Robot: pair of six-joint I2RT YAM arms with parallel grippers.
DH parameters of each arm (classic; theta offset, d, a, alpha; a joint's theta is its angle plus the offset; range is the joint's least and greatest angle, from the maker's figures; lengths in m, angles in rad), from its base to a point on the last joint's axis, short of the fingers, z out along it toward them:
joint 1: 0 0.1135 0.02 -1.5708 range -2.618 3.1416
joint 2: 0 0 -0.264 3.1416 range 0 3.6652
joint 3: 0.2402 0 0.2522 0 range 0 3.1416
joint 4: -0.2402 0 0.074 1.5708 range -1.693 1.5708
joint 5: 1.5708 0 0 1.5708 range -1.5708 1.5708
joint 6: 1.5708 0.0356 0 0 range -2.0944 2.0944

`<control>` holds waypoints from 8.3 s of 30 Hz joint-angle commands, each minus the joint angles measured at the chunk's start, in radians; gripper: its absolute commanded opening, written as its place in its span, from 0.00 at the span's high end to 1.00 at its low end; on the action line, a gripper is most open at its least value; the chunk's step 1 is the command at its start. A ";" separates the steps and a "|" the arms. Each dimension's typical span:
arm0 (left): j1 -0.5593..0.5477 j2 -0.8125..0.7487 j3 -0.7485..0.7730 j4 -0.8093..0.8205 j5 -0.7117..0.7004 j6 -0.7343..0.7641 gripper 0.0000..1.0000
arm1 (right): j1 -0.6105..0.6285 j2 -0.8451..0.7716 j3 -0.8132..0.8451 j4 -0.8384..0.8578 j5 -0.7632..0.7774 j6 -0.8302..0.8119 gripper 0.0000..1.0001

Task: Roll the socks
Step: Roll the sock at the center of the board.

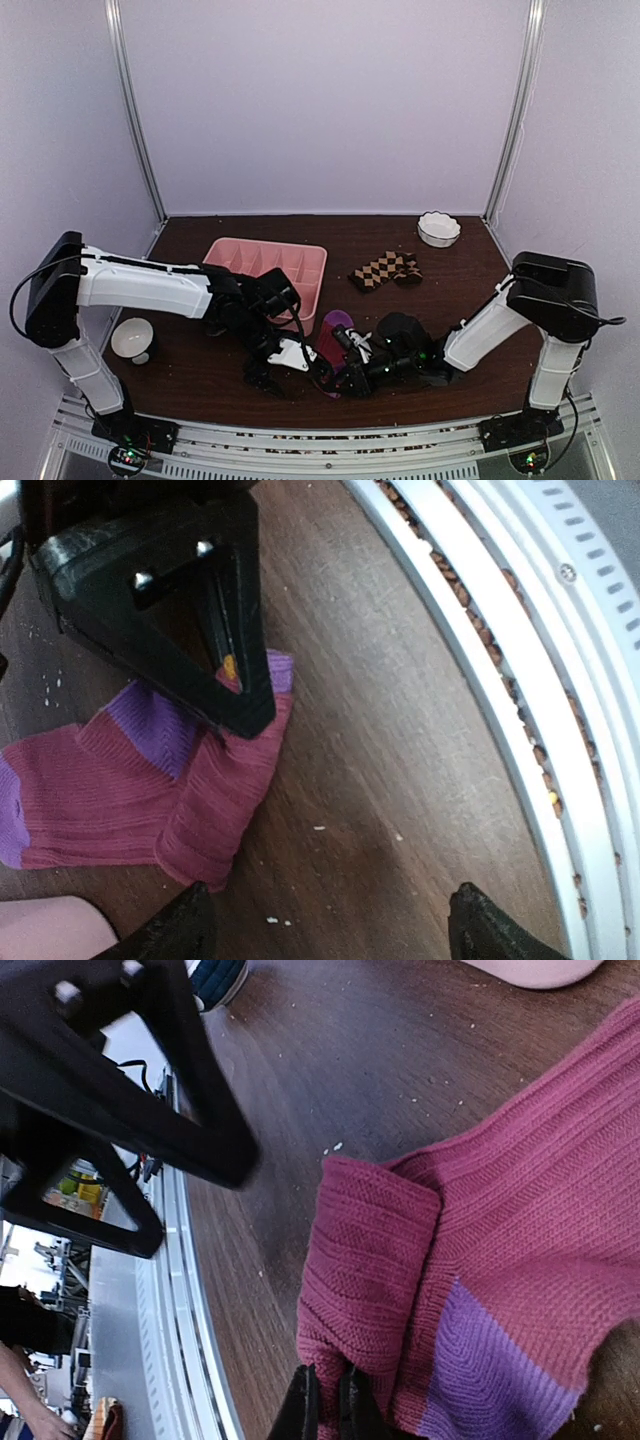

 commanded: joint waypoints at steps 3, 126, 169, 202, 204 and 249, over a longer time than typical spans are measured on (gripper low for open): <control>-0.022 0.085 0.033 0.167 -0.095 0.026 0.23 | -0.034 0.105 -0.077 -0.035 -0.045 0.114 1.00; 0.063 0.327 0.188 0.053 0.011 -0.085 0.47 | 0.164 0.017 -0.077 -0.155 0.452 -0.454 0.93; 0.196 -0.077 -0.021 0.096 0.263 -0.179 0.50 | -0.013 0.175 -0.063 -0.034 0.243 0.108 1.00; -0.066 0.067 -0.111 0.408 -0.173 0.039 0.54 | -0.072 0.189 -0.068 -0.021 0.001 0.352 1.00; -0.071 0.083 -0.106 0.417 -0.182 0.036 0.55 | -0.079 0.197 -0.074 0.003 -0.008 0.369 1.00; 0.062 0.426 0.228 -0.164 0.263 -0.009 1.00 | -0.057 -0.840 -0.398 -0.369 0.948 -0.010 0.00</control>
